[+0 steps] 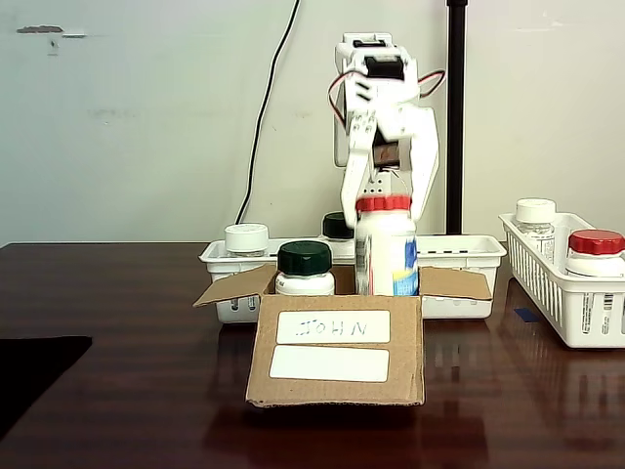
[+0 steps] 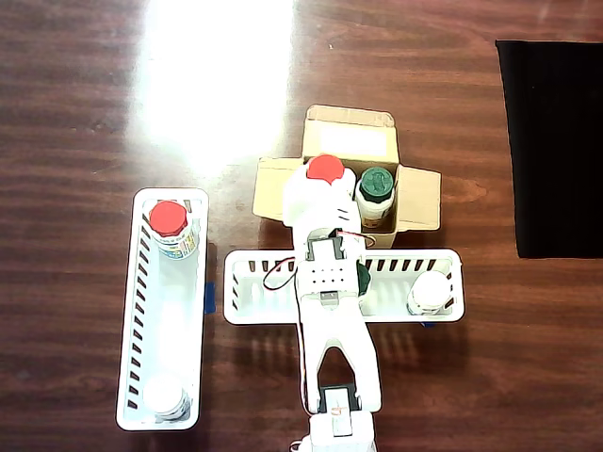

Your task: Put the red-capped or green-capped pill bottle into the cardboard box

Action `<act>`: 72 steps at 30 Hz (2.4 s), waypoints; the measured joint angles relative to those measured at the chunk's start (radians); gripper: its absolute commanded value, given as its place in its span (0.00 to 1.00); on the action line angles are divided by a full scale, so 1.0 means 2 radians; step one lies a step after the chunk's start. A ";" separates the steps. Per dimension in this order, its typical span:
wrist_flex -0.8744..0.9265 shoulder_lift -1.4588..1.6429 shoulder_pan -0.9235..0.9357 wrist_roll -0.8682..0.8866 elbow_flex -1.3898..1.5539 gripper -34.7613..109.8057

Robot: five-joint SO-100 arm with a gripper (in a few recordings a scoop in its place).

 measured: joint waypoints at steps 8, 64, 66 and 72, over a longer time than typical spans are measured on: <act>-0.047 -0.008 0.004 0.037 0.066 0.28; 0.424 0.927 -0.039 -0.048 0.537 0.25; 0.428 0.930 -0.046 -0.054 0.554 0.25; 0.429 0.930 -0.061 -0.084 0.591 0.26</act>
